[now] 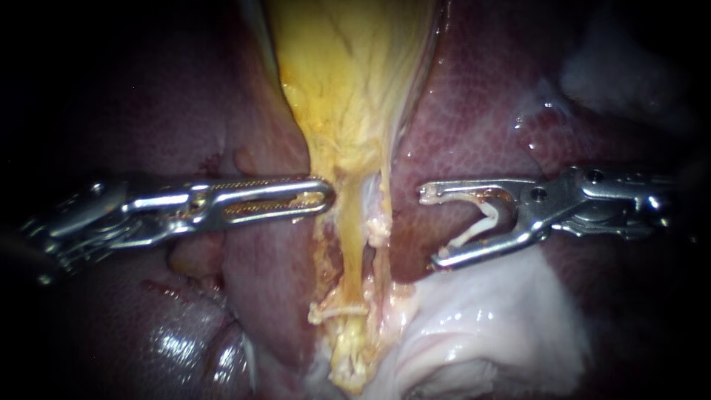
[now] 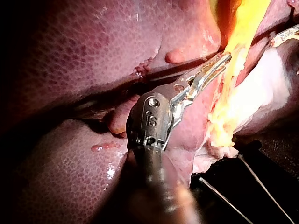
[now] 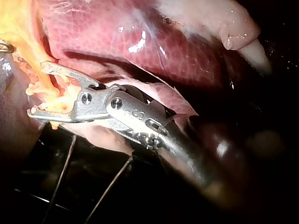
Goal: Clipping second clip left tube
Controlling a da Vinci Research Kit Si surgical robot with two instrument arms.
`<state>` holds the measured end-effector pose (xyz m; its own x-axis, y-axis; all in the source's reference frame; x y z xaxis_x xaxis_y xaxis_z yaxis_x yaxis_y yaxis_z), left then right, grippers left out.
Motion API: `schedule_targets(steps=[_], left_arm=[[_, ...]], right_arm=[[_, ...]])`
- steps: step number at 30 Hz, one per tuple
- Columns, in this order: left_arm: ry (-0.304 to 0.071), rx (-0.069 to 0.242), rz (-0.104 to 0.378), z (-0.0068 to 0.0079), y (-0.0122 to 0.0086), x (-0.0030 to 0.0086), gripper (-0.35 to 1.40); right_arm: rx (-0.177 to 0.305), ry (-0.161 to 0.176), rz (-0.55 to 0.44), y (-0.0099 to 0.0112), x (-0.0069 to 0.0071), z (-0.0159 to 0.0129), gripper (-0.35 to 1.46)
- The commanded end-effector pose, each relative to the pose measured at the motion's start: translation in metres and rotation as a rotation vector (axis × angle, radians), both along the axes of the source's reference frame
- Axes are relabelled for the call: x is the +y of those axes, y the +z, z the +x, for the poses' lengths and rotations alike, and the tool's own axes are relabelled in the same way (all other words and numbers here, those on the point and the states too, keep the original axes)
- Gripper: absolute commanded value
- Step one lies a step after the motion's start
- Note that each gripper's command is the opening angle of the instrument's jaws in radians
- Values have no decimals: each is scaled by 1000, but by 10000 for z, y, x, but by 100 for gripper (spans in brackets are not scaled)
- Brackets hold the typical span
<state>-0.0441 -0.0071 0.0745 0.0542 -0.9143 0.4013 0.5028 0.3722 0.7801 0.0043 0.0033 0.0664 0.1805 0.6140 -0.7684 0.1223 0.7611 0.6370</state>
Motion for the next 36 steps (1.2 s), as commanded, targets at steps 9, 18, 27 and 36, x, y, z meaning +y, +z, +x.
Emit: schedule_targets(steps=[9,18,27,36], left_arm=[[-61,-12,-1,63,-69,42,-35],[-84,-10,-5,87,-78,47,-35],[-85,-9,-5,87,-80,45,-35],[-82,-7,-11,87,-81,44,-35]], right_arm=[[4,-5,-15,13,-14,9,60],[40,-19,0,71,-53,55,60],[27,-45,46,156,-88,100,60],[72,-81,123,172,-98,129,60]])
